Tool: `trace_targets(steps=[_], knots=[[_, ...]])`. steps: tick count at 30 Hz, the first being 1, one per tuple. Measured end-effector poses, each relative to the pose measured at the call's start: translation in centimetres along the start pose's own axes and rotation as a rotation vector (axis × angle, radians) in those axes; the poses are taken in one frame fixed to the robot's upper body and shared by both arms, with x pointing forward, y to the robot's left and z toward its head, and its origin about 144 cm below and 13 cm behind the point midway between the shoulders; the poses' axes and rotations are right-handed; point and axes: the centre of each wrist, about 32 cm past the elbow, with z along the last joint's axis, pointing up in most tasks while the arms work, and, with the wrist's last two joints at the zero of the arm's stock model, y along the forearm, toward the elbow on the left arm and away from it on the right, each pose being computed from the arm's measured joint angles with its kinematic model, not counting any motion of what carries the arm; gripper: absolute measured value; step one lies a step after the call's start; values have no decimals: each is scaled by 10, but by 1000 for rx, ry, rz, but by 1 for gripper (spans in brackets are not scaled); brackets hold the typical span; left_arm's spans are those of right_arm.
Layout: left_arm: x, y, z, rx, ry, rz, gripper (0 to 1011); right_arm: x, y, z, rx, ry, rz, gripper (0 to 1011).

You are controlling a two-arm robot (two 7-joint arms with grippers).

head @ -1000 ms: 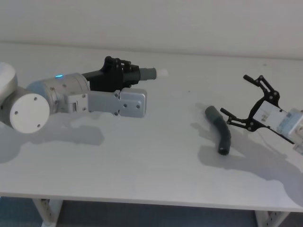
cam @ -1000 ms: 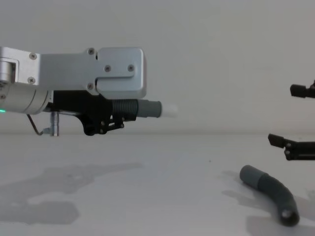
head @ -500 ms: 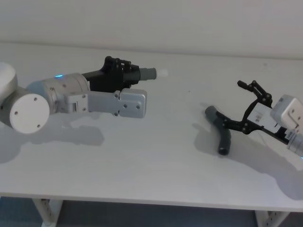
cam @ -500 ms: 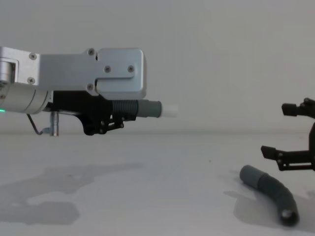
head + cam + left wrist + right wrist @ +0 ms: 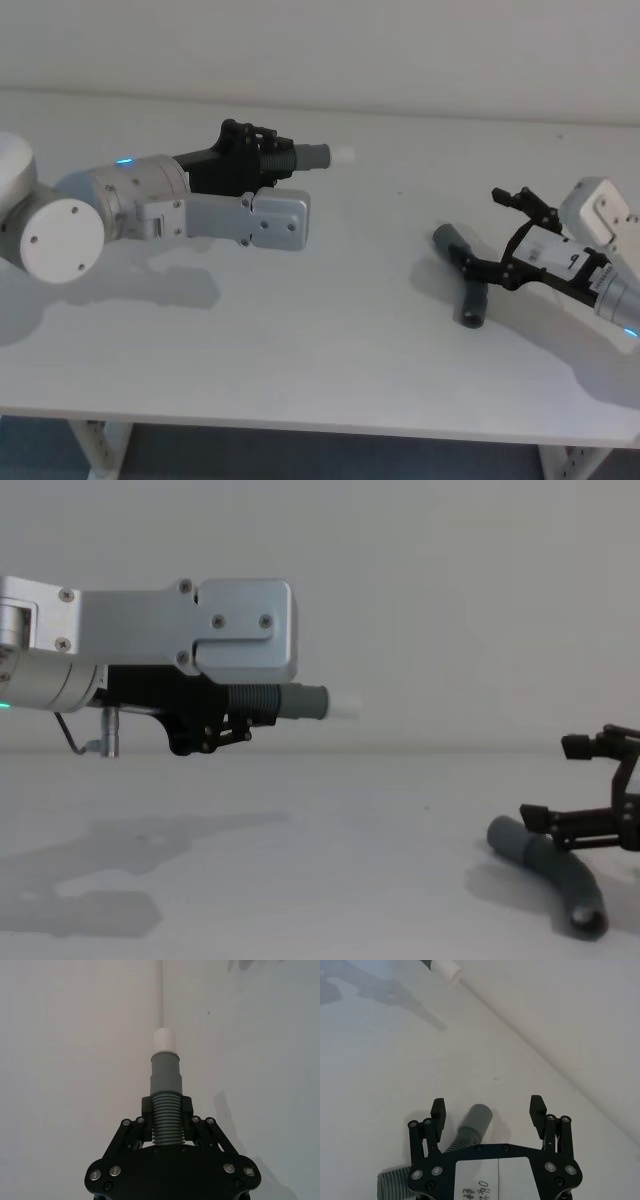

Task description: Use both hands to pick up one end of the pipe from the table, align the ends, and insert them.

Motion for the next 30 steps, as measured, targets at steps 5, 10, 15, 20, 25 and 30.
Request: trace_targets(steps=[5,10,15,20,25,30], knots=[[0,0,0,0,0,0,320,1,3,-1,-29,46,9,1001],[0,0,0,0,0,0,320,2,4,-1,-46,75,17,1001],[0,0,0,0,0,0,320,3,4,-1,-49,82,21,1001],[0,0,0,1,0,0,320,3,4,-1,-58,96,27,1001],[0,0,0,1,0,0,320,5,4,1,-79,132,40,1001],[0,0,0,1,0,0,320,8,5,3,-104,171,54,1001]])
